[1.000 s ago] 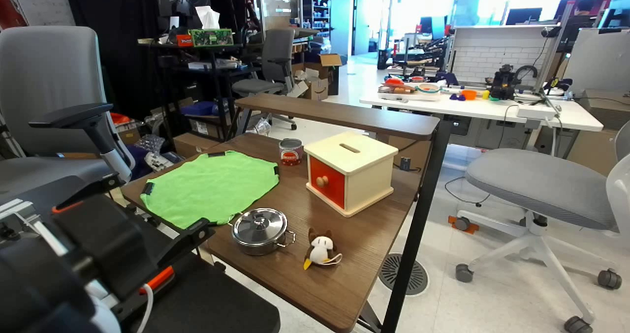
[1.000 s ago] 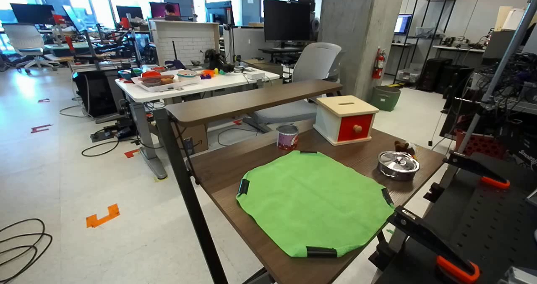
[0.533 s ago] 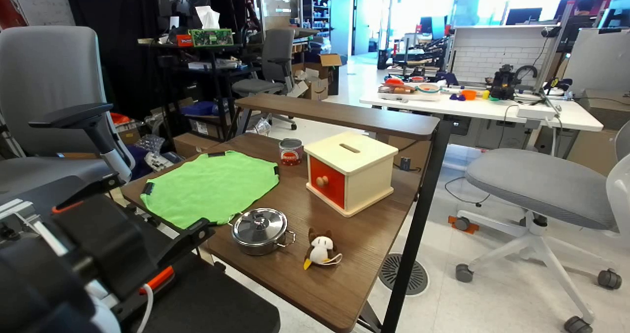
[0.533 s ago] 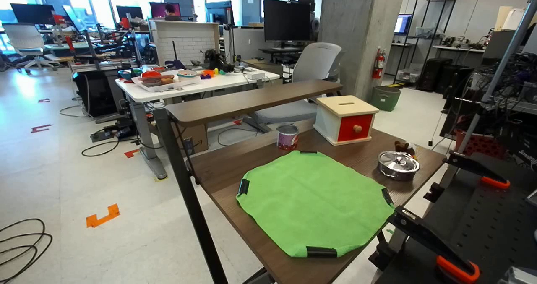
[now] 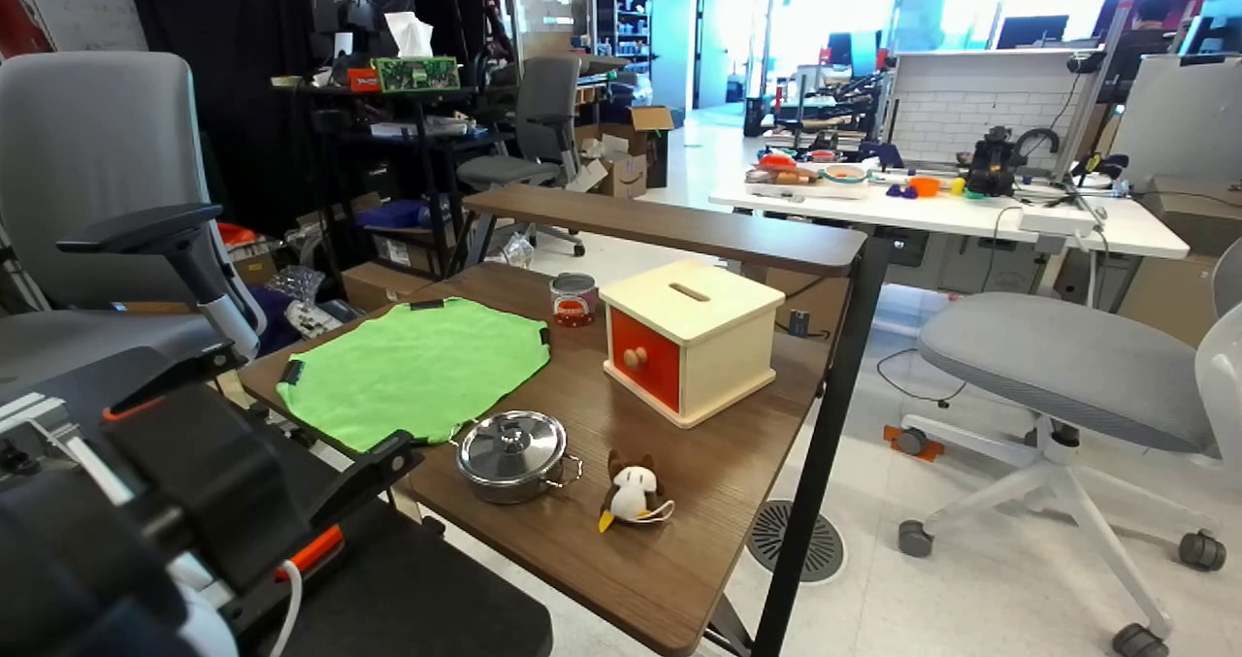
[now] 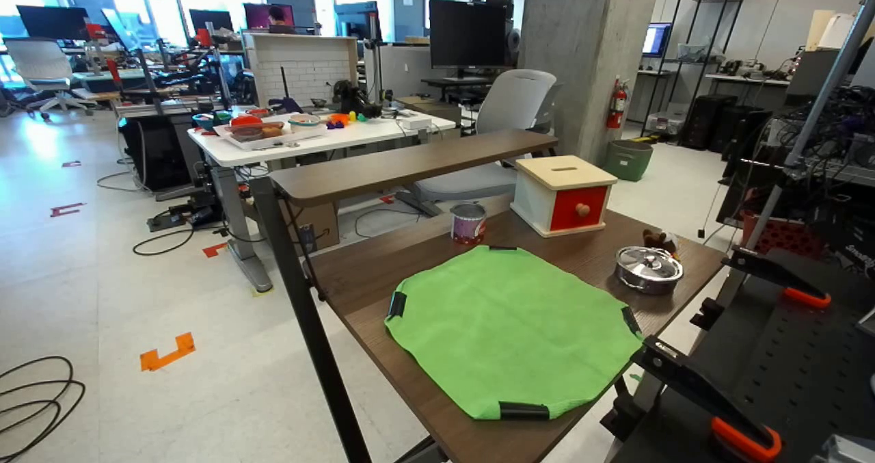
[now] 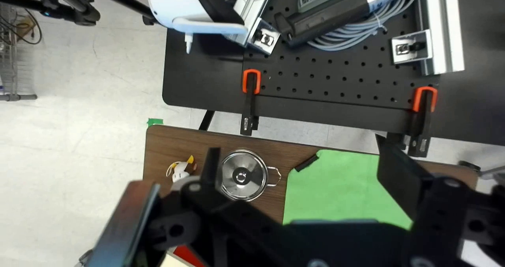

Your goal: Open the drawer

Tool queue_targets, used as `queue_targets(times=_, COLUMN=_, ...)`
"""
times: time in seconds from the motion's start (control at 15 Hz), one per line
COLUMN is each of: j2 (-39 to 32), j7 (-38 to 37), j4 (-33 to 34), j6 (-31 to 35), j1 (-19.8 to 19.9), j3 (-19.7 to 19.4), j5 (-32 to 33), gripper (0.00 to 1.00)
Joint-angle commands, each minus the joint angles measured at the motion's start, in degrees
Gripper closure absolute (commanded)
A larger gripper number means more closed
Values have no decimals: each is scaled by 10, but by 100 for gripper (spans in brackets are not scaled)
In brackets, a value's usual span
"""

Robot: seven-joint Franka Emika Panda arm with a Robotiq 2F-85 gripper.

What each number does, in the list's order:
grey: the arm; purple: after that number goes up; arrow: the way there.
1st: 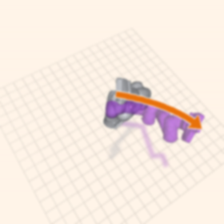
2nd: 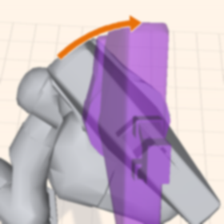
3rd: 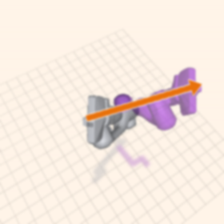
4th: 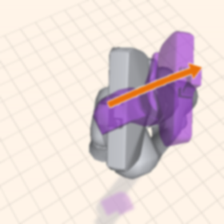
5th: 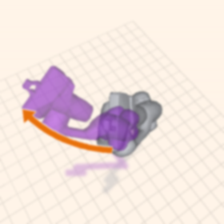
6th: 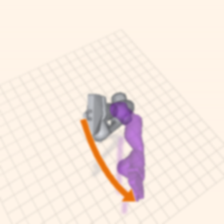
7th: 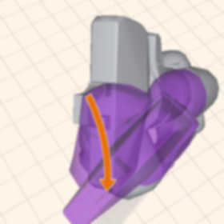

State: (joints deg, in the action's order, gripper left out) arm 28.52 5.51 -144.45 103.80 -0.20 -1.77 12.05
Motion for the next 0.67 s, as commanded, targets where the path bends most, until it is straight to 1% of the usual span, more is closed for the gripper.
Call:
queue_targets(times=0.0, j2=-98, j7=-13, j4=20, j6=80, j1=13, j3=-1, j5=20, gripper=0)
queue_targets(times=0.2, j2=-179, j7=-47, j4=20, j6=154, j1=31, j3=-1, j5=38, gripper=0)
queue_targets(times=0.4, j2=-271, j7=-93, j4=40, j6=234, j1=49, j3=-9, j5=53, gripper=0)
queue_targets(times=0.6, j2=-347, j7=-129, j4=66, j6=324, j1=54, j3=-22, j5=46, gripper=0)
